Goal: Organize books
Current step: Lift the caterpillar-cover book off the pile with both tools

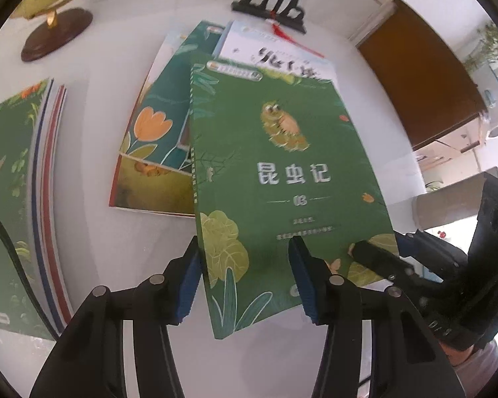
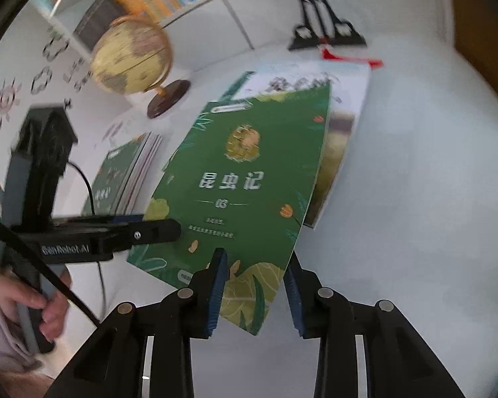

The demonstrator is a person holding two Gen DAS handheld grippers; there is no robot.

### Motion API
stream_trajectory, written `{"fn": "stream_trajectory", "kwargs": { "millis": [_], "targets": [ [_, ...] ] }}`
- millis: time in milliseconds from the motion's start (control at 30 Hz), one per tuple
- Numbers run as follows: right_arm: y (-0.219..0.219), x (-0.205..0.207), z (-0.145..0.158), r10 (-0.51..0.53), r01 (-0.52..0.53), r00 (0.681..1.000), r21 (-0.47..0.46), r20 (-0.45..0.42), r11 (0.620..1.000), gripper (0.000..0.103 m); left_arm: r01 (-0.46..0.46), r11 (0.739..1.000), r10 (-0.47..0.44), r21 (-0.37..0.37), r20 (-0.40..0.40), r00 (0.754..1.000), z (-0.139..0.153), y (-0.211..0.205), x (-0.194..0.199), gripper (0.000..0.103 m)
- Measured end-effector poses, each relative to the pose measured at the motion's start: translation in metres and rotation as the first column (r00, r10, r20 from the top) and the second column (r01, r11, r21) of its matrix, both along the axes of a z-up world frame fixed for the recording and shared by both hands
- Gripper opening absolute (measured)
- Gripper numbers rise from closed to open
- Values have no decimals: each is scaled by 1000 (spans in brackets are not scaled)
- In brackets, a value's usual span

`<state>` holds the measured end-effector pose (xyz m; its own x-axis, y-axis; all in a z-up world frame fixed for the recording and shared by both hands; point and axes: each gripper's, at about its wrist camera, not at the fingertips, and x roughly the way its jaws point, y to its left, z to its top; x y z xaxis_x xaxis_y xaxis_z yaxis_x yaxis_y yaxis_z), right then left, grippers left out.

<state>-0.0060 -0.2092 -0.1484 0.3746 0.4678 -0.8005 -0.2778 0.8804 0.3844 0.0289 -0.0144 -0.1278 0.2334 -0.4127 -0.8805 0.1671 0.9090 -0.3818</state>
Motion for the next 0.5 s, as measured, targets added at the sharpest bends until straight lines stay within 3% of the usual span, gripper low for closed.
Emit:
{"fn": "stream_trajectory", "kwargs": {
  "millis": [167,300,500],
  "targets": [
    [14,-15,17,78,-64,991,-133,108,989,33,13,1000,-13,6,52,999,12,3,-5,48],
    [15,-21,24,77,-54,987,-152,144,987,33,2,999,0,-32,61,998,17,10,-8,48],
    [22,-30,32,89,-54,980,-190,178,980,33,21,1000,-21,-6,63,998,17,10,-18,48]
  ]
}}
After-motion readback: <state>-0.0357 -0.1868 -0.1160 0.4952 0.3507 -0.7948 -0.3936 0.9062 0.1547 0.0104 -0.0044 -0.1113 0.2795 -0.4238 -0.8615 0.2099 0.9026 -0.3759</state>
